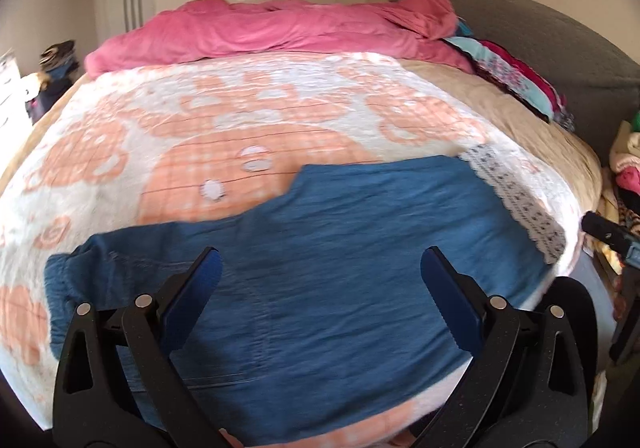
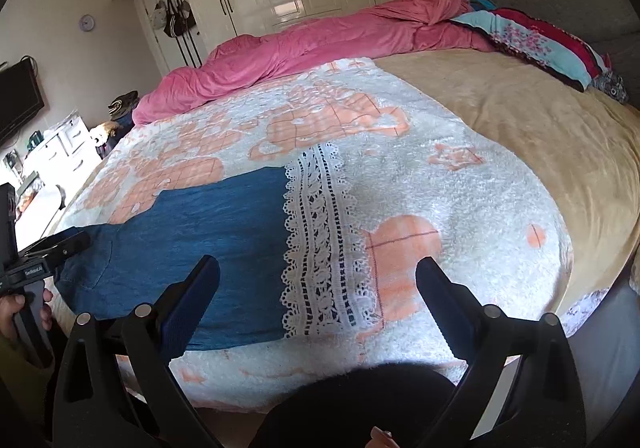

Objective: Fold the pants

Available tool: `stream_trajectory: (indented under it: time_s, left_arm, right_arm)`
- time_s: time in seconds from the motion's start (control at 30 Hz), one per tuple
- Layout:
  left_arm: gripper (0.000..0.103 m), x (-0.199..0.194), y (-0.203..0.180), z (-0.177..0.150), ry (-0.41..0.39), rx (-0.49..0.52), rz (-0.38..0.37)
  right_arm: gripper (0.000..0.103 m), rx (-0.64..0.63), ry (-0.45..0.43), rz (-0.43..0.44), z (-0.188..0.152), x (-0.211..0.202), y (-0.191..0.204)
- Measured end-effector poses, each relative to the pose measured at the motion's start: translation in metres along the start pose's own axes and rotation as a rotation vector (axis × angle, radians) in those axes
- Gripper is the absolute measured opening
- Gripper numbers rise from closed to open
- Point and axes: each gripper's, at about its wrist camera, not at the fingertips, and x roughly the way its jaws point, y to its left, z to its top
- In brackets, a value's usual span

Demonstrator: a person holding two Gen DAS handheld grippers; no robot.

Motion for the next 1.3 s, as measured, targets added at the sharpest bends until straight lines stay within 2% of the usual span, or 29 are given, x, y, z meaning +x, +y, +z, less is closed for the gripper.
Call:
stream_trajectory:
  time_s: [0.2, 0.4, 0.6, 0.7, 0.77, 0.87, 0.9, 0.97, 1.03, 1.07, 1.13, 1.17, 1.23, 1.3]
  left_arm:
    - [0.093, 0.014, -0.032, 0.014, 0.038, 0.029, -0.097]
    - [0.093, 0.04, -0.062, 0.039, 0.071, 0.07, -0.153]
    - [0.093, 0.082, -0.104, 0.073, 0.12, 0.185, -0.203]
    - [0.093, 0.115, -0.123, 0.091, 0.16, 0.238, -0.25]
    - [0.093, 0.14, -0.14, 0.099, 0.183, 0.309, -0.244]
    - [0.093, 0.171, -0.163, 0.106, 0.215, 0.41, -0.278]
    - [0.093, 0.18, -0.169, 0.107, 0.228, 0.436, -0.292]
    - [0.093, 0.196, -0.173, 0.111, 0.235, 0.445, -0.29]
    - [0.093, 0.212, -0.169, 0.117, 0.275, 0.399, -0.354]
    - [0.092, 0.224, -0.168, 0.118, 0.332, 0.367, -0.416]
    - [0.067, 0.237, -0.166, 0.117, 0.382, 0.354, -0.489]
    - [0.063, 0.239, -0.166, 0.116, 0.399, 0.357, -0.514]
    - [0.048, 0.241, -0.166, 0.115, 0.424, 0.359, -0.562]
    - [0.042, 0.242, -0.168, 0.114, 0.443, 0.354, -0.607]
  right_arm:
    - [0.098, 0.039, 0.04, 0.034, -0.006, 0.012, -0.004]
    - [0.098, 0.066, 0.061, 0.052, -0.008, 0.022, -0.004]
    - [0.098, 0.113, 0.083, 0.084, -0.005, 0.035, -0.007]
    - [0.098, 0.142, 0.105, 0.065, -0.007, 0.042, -0.01]
    - [0.098, 0.166, 0.125, 0.069, -0.012, 0.045, -0.013]
    - [0.098, 0.191, 0.118, 0.059, -0.016, 0.046, -0.017]
    - [0.096, 0.195, 0.115, 0.058, -0.018, 0.047, -0.016]
    - [0.079, 0.195, 0.1, 0.039, -0.021, 0.045, -0.013]
    - [0.075, 0.189, 0.098, 0.049, -0.023, 0.045, -0.009]
    - [0.074, 0.178, 0.093, 0.048, -0.023, 0.046, -0.007]
    - [0.057, 0.182, 0.079, 0.06, -0.023, 0.045, -0.008]
    - [0.052, 0.198, 0.071, 0.085, -0.023, 0.046, -0.01]
    - [0.05, 0.21, 0.07, 0.098, -0.021, 0.048, -0.013]
    - [0.051, 0.229, 0.082, 0.1, -0.02, 0.053, -0.015]
